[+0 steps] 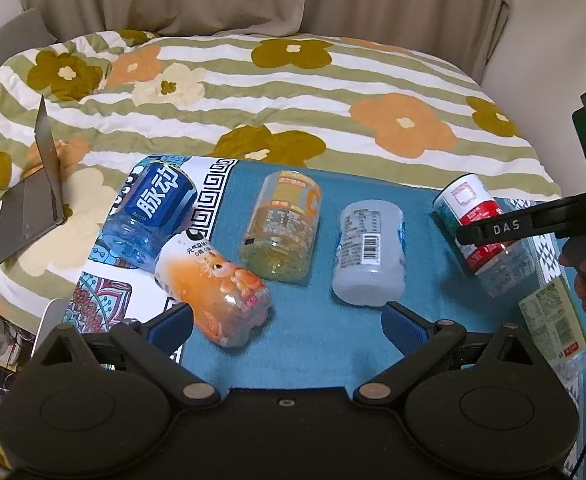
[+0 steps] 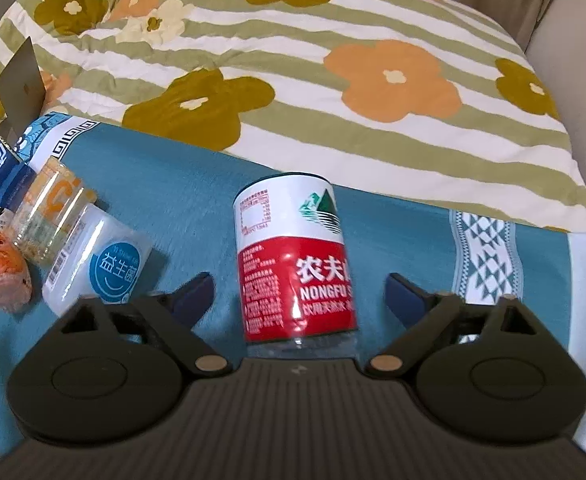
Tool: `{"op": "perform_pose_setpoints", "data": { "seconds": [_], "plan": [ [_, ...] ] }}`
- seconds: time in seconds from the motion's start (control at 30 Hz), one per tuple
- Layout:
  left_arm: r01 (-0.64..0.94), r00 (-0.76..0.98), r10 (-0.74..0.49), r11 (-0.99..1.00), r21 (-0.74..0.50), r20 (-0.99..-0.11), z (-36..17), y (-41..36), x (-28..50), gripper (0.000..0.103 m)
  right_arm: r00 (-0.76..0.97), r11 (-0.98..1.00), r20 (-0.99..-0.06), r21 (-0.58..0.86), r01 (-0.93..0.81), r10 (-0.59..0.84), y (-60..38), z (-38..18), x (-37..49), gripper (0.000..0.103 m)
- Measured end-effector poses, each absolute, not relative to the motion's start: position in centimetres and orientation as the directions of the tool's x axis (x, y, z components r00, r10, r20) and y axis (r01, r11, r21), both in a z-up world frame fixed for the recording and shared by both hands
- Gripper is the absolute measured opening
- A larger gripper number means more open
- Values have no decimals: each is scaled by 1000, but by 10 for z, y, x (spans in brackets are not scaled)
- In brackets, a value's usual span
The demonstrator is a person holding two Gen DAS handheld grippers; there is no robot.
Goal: Flip cup upright
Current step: 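Move the right tool down to the red-and-white Nongfu cup and grasp it, then lift the red-and-white cup with the right tool and carry it toward the left tool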
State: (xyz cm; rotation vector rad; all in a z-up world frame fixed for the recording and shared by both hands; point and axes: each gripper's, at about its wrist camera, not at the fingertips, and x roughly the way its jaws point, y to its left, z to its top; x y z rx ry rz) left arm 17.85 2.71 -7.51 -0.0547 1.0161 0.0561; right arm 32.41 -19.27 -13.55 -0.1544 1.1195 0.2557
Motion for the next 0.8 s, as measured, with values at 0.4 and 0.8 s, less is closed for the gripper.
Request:
{"op": "perform_pose_setpoints", "data": {
  "seconds": [0.4,0.8],
  "plan": [
    [-71,526,24,997,-16,-850,-73,29,180,102,400,961,-904,41,-272,151,-190,-139,324,78],
    [-80,592,43,997,-5,-805,-49,16,144,102,447,962,-863,139,-237,235,-202,-92,281,78]
  ]
}}
